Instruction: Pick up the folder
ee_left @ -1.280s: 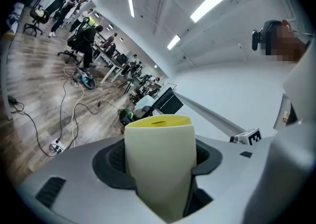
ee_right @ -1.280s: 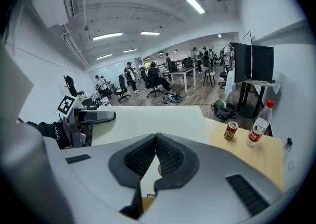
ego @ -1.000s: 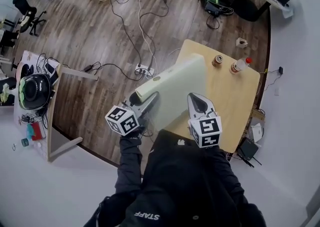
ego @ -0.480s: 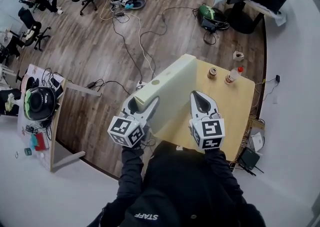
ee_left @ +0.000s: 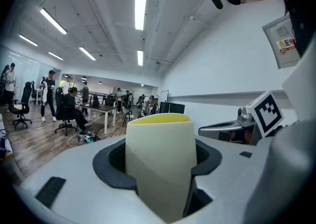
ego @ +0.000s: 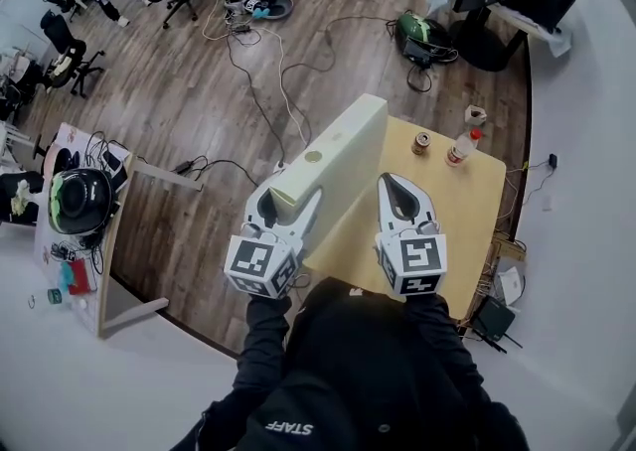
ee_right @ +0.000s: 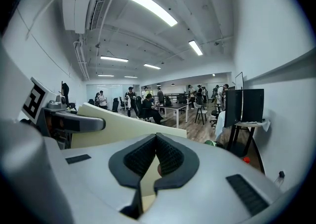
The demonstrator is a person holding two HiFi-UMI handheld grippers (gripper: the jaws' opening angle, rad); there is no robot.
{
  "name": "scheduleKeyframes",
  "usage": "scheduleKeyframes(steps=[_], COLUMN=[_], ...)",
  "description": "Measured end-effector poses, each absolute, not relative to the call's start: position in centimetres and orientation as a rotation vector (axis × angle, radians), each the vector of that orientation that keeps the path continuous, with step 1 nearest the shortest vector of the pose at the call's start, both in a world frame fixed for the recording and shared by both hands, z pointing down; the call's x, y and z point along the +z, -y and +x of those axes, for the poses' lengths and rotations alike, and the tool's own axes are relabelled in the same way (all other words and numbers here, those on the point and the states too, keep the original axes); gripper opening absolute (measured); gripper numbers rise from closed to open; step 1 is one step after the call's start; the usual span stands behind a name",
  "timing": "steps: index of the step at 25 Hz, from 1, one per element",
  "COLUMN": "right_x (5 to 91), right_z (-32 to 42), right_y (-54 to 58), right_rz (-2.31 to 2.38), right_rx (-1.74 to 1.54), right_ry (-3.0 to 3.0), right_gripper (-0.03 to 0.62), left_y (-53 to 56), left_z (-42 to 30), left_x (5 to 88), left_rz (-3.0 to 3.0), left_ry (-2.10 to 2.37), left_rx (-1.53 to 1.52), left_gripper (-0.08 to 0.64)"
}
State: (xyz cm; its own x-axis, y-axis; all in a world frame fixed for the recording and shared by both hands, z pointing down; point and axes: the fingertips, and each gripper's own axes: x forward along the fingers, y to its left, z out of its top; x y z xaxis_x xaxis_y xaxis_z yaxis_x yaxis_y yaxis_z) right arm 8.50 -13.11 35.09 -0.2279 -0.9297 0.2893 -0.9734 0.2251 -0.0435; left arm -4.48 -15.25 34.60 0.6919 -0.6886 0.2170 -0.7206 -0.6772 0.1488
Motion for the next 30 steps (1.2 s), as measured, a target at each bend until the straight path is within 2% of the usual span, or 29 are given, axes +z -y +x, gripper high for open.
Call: scheduleKeyframes(steps=[30], right_x=[34.2], right_z=[8.3], right_y=[13.1], right_rz=[1.83], right_rx=[0.26], right_ry=[2.32], right_gripper=[0.021], left_y=[15.3], left_z=[-3.8], left_x=[32.9], left_rz=[2.664], left_ry=[1.233], left_rx=[0.24], left_gripper=[0.295])
